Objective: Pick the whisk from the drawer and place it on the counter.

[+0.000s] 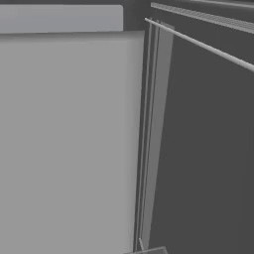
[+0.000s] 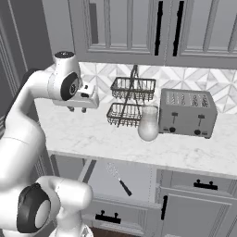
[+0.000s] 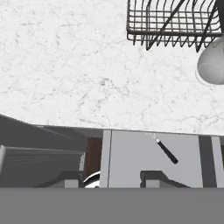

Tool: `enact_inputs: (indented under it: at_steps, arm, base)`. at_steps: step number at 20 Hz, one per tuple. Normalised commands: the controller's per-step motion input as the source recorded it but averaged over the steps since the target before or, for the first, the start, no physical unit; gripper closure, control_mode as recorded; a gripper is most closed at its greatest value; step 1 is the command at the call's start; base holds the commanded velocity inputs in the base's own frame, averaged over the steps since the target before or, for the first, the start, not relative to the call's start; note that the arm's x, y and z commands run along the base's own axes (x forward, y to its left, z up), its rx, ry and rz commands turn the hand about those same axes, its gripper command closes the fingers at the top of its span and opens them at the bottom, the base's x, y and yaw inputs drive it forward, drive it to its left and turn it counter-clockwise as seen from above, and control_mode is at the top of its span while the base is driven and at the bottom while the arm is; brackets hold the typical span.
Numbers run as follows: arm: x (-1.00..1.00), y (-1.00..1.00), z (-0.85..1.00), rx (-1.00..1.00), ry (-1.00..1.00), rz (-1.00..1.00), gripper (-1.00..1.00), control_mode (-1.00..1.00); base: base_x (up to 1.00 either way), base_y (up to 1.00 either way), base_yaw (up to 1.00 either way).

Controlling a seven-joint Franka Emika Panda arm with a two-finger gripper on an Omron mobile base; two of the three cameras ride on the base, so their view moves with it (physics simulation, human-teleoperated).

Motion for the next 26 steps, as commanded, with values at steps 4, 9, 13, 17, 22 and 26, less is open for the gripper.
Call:
enact_inputs:
  at_steps: [4, 9, 13, 17, 22, 26]
  arm:
    - [-0.33, -0.14, -0.03, 0.01, 0.0, -0.03, -1.0, -1.0]
    - [-0.92, -0.47, -0.1, 0.03, -0.01, -0.11, -1.0, -1.0]
    - [0.0, 0.0, 0.0, 0.0, 0.0, 0.0, -1.0, 1.0]
    - [0.0, 0.0, 0.0, 0.0, 0.0, 0.0, -1.0, 1.0]
    - [0.0, 0.0, 0.0, 0.0, 0.0, 0.0, -1.0, 1.0]
    - [0.0, 0.0, 0.0, 0.0, 0.0, 0.0, -1.0, 1.0]
  base:
    - [0.0, 0.0, 0.0]
    - [0.0, 0.0, 0.0]
    - [-0.88, -0.67, -0.13]
    - [-0.5, -0.9, -0.11]
    - [0.1, -1.0, 0.06]
    - [0.3, -1.0, 0.3]
